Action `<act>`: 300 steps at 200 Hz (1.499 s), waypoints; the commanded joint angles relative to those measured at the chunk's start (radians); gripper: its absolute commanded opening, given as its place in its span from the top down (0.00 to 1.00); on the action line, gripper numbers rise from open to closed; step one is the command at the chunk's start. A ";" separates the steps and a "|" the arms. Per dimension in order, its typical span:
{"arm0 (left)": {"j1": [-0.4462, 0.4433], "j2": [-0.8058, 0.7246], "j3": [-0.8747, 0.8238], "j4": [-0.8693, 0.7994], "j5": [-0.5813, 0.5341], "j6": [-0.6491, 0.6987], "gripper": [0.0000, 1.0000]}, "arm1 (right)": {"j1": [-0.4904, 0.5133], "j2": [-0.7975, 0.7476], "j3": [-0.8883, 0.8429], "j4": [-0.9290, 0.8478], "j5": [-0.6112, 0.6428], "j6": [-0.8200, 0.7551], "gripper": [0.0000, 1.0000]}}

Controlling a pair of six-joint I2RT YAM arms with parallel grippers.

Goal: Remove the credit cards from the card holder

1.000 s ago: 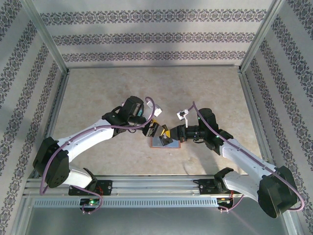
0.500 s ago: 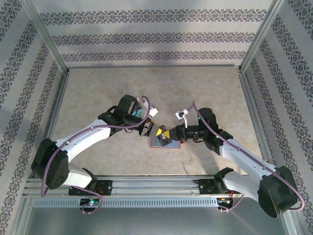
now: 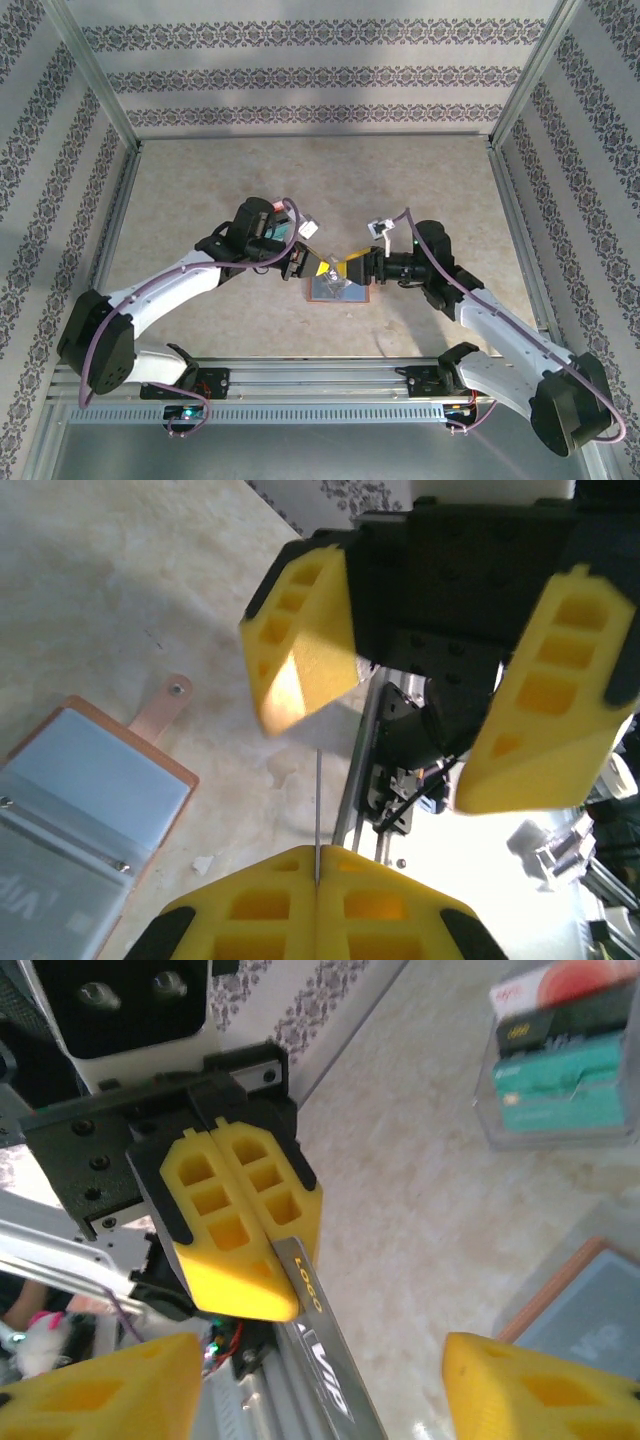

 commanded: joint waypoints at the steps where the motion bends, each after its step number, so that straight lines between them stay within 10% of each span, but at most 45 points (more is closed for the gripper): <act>1: 0.020 -0.069 -0.054 0.219 -0.064 -0.110 1.00 | -0.008 -0.059 -0.033 0.048 0.060 0.027 0.22; 42: 0.021 -0.144 -0.160 0.478 -0.192 -0.239 1.00 | -0.008 -0.110 -0.089 0.134 0.132 0.111 0.06; 125: 0.022 -0.139 -0.245 0.771 -0.289 -0.461 1.00 | 0.043 -0.080 -0.185 0.511 0.214 0.275 0.35; 300: 0.022 -0.119 -0.275 0.849 -0.265 -0.549 1.00 | 0.110 0.147 -0.032 0.703 0.059 0.250 0.82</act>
